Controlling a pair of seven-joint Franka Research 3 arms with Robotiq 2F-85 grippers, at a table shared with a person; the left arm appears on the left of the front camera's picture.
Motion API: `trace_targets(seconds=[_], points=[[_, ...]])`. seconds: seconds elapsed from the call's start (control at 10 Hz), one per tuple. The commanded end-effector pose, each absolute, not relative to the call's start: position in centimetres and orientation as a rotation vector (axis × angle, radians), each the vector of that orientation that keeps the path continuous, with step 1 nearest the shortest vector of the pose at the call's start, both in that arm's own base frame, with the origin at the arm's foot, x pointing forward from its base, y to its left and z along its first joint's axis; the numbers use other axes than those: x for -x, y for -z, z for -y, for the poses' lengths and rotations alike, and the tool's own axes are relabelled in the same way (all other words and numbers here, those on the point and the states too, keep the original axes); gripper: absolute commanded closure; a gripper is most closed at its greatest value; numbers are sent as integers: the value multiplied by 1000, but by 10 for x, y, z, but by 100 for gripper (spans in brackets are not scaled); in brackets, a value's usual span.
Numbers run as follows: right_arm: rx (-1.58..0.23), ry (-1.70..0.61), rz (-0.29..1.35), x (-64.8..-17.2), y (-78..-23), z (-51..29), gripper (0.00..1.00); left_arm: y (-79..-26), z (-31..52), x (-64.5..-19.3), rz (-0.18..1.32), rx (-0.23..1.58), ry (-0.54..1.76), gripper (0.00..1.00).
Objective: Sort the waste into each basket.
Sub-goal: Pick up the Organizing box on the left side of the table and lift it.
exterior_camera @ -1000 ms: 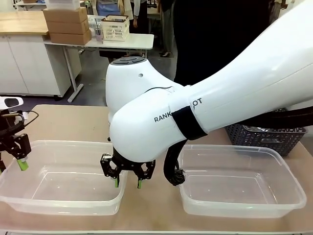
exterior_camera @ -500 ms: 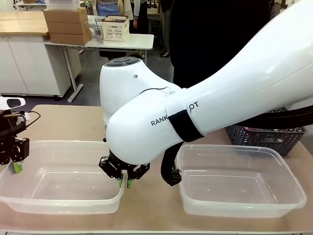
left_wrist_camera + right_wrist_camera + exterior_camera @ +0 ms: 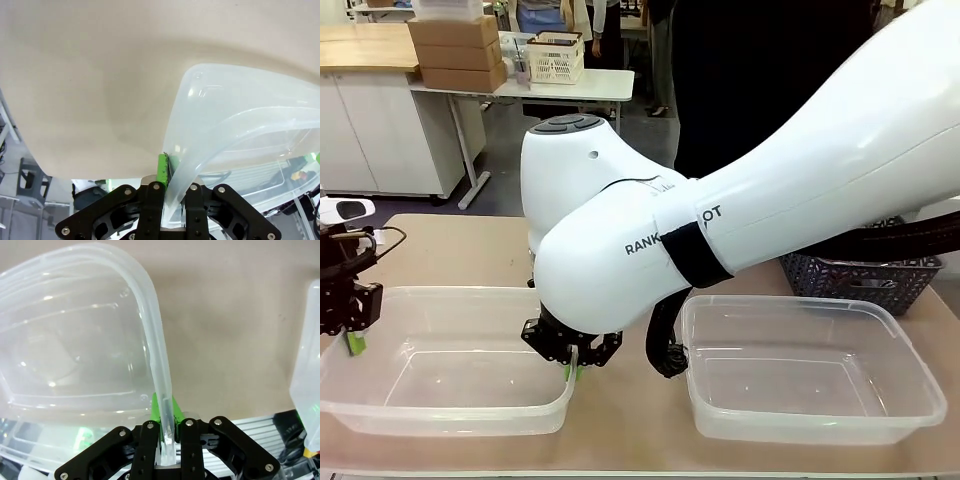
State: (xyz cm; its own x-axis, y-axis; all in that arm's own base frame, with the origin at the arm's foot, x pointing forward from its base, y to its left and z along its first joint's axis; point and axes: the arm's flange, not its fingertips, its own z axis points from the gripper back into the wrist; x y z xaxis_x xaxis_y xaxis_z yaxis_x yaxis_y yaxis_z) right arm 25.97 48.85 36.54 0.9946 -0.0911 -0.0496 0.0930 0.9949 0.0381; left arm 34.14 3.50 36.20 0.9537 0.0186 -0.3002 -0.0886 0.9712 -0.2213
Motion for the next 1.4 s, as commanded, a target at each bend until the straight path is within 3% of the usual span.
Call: trace_targets(seconds=[0.0,0.2,0.4,0.6,0.7,1.0,1.1,1.3], points=[[17,78,-65,-264,-383,-463,100,-375,-32,-284,-225,341,-46,100],[114,63,-109,-277,-440,-443,100,-444,-28,-299,-202,428,120,100],[183,14,-175,-276,-499,-430,100,-505,-15,-327,-130,393,91,100],[157,-39,-196,-268,-522,-417,100,-549,-4,-346,-75,444,58,100],[74,34,-129,-266,-519,-443,100,-505,6,-312,-148,407,129,100],[74,34,-129,-266,-519,-443,100,-505,6,-312,-148,407,129,100],[61,21,-132,-270,-533,-442,95,-508,9,-319,-172,405,116,95],[-38,-10,-52,-308,-525,-371,95,-522,26,-356,-14,494,-41,95]])
